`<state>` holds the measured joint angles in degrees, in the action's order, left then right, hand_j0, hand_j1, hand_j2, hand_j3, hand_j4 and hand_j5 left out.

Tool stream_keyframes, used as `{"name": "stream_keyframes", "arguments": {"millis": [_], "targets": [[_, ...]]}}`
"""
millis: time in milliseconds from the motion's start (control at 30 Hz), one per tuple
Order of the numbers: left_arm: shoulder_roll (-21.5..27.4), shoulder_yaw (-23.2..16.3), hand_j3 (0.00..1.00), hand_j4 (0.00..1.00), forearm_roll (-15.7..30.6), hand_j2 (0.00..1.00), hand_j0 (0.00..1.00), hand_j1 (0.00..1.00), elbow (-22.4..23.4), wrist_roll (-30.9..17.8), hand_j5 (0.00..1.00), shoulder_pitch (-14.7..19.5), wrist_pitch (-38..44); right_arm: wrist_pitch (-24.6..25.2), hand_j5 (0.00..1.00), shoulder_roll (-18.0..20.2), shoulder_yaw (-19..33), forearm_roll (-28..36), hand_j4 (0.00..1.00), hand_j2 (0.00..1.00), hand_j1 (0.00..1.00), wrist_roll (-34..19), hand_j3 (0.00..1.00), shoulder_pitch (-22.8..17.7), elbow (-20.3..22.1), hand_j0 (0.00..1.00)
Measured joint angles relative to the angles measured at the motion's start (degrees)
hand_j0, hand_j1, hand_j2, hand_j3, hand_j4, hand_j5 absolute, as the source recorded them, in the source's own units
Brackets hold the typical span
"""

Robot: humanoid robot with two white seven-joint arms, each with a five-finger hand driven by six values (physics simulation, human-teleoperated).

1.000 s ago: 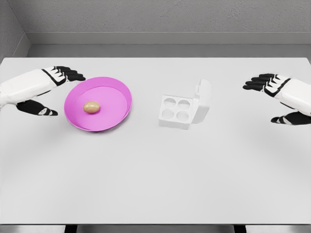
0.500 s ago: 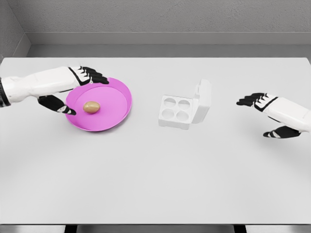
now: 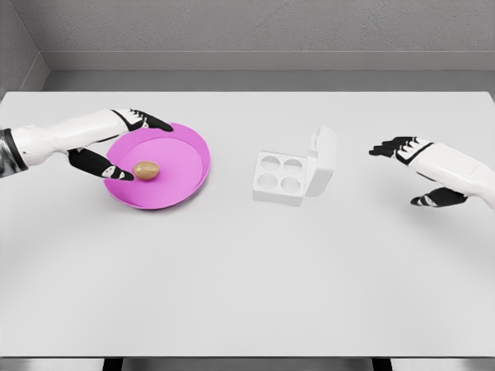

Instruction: Pack egg into the box and close the box lid

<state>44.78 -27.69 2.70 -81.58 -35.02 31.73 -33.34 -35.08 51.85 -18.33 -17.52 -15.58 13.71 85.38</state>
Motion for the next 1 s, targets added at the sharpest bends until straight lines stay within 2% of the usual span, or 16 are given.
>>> {"name": "stream_keyframes", "arguments": {"millis": [233, 333, 533, 600, 767, 1000], "targets": [[-3.7, -0.1, 0.82, 0.82, 0.3, 0.82, 0.82, 0.82, 5.0, 0.0, 0.82, -0.5, -0.1, 0.0, 1.0, -1.8, -0.4, -0.8, 1.0, 1.0, 1.0, -0.8, 1.0, 0.4, -0.3, 1.0], [-4.3, 0.0, 0.82, 0.82, 0.4, 0.82, 0.82, 0.82, 5.5, 0.0, 0.82, -1.9, -0.2, 0.0, 1.0, -2.7, -0.4, -0.9, 1.0, 1.0, 1.0, -1.6, 1.0, 0.4, -0.2, 1.0], [-4.4, -0.1, 0.83, 0.83, 0.9, 0.83, 0.83, 0.83, 5.9, 0.0, 0.83, -1.9, 0.1, 0.0, 1.0, -3.2, -0.4, -1.0, 1.0, 1.0, 1.0, -2.1, 1.0, 0.5, 0.0, 1.0], [-3.9, -1.3, 0.83, 0.83, 2.2, 0.83, 0.83, 0.83, 5.8, 0.0, 0.83, -0.2, 1.6, 0.0, 1.0, -3.2, -0.5, -0.9, 1.0, 1.0, 1.0, -2.1, 1.0, 0.9, 0.1, 1.0], [-2.5, -4.6, 0.83, 0.83, 3.9, 0.83, 0.83, 0.83, 5.8, 0.0, 0.83, 1.6, 3.8, 0.0, 1.0, -3.3, -1.0, -1.0, 1.0, 1.0, 1.0, -2.2, 1.0, 1.1, 0.1, 1.0], [-1.4, -7.5, 0.83, 0.83, 4.9, 0.83, 0.83, 0.83, 5.4, 0.0, 0.83, 1.8, 10.1, 0.0, 1.0, -3.6, -1.2, -1.1, 1.0, 1.0, 1.0, -2.2, 1.0, 1.2, 0.0, 1.0]]}}
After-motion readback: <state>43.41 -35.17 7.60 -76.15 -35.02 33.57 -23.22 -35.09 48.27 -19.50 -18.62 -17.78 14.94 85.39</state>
